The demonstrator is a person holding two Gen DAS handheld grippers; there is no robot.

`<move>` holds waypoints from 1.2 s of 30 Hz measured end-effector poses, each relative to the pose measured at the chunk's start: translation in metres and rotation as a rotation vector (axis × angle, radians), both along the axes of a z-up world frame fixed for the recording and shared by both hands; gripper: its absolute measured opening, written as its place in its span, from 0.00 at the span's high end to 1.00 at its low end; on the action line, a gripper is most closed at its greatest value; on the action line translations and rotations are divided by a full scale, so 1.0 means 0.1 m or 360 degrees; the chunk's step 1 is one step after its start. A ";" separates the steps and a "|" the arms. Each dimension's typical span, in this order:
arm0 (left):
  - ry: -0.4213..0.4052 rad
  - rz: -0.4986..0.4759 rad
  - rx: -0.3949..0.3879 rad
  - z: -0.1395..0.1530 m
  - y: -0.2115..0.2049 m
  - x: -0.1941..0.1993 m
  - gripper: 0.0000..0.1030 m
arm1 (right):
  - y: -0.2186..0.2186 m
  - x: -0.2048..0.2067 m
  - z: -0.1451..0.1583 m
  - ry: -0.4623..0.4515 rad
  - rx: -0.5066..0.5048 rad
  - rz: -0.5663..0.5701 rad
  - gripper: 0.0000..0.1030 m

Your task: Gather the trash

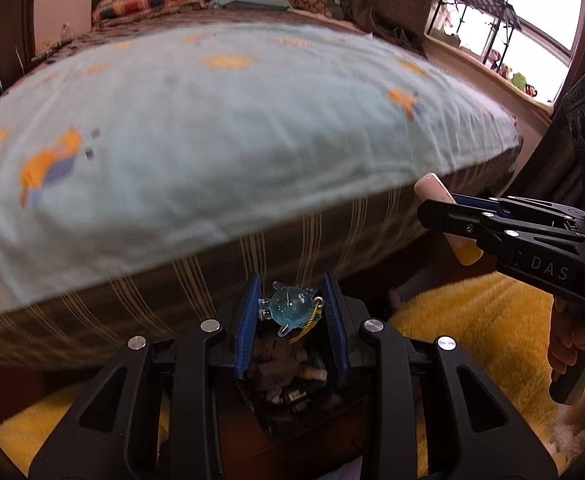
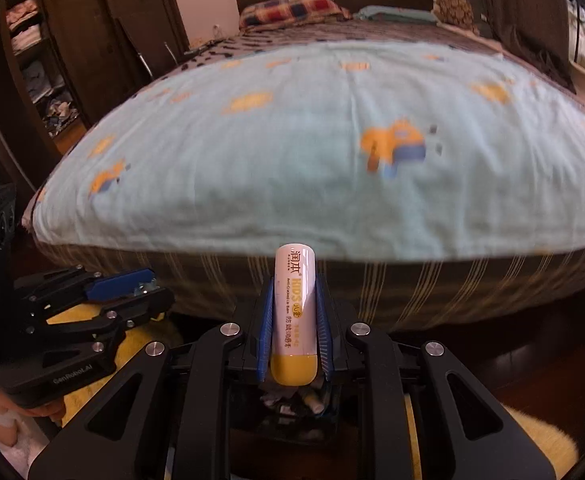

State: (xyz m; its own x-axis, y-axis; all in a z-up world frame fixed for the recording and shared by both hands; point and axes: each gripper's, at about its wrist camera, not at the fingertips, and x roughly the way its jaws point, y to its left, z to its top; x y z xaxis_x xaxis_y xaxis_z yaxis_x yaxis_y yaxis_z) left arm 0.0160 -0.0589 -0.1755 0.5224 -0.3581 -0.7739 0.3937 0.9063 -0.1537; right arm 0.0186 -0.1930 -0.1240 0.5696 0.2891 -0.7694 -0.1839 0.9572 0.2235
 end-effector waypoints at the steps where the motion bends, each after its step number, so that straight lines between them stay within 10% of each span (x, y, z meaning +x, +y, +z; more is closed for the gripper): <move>1: 0.0021 -0.0007 0.0003 -0.06 -0.01 -0.01 0.71 | 0.02 -0.02 -0.08 0.0026 0.0005 -0.0002 0.80; 29: 0.0503 -0.0034 0.0084 -1.29 -0.15 -0.02 0.70 | 0.07 0.07 -1.23 0.0510 0.0039 -0.0134 0.78; 36: 0.0426 0.0001 0.0135 -1.13 -0.06 0.00 0.35 | -0.07 0.10 -1.07 0.0442 0.0046 -0.0187 0.55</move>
